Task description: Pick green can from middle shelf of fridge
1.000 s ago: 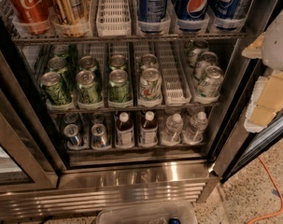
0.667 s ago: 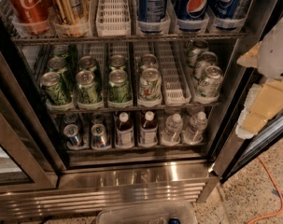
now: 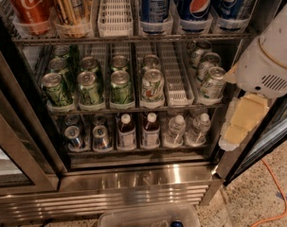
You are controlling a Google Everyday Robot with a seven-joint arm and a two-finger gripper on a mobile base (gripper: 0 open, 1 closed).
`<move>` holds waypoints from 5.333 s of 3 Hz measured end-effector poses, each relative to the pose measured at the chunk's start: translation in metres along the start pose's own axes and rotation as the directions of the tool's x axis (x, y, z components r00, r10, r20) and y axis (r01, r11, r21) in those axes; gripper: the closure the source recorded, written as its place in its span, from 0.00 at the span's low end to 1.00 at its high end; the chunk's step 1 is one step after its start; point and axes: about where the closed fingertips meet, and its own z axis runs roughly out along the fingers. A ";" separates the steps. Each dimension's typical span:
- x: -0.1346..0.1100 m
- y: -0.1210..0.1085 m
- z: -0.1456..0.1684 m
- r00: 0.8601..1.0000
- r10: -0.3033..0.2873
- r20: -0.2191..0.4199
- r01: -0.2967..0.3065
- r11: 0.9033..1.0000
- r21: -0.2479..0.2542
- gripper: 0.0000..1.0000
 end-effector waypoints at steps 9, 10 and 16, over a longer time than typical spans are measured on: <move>-0.166 0.110 0.145 0.727 0.434 0.532 -0.394 0.898 -0.195 0.00; -0.192 0.115 0.172 0.672 0.481 0.563 -0.433 0.872 -0.228 0.00; -0.306 0.123 0.166 0.570 0.379 0.729 -0.446 0.888 -0.112 0.00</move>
Offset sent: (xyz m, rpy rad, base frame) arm -0.0158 0.0671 -0.0587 0.2480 0.0092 -0.1793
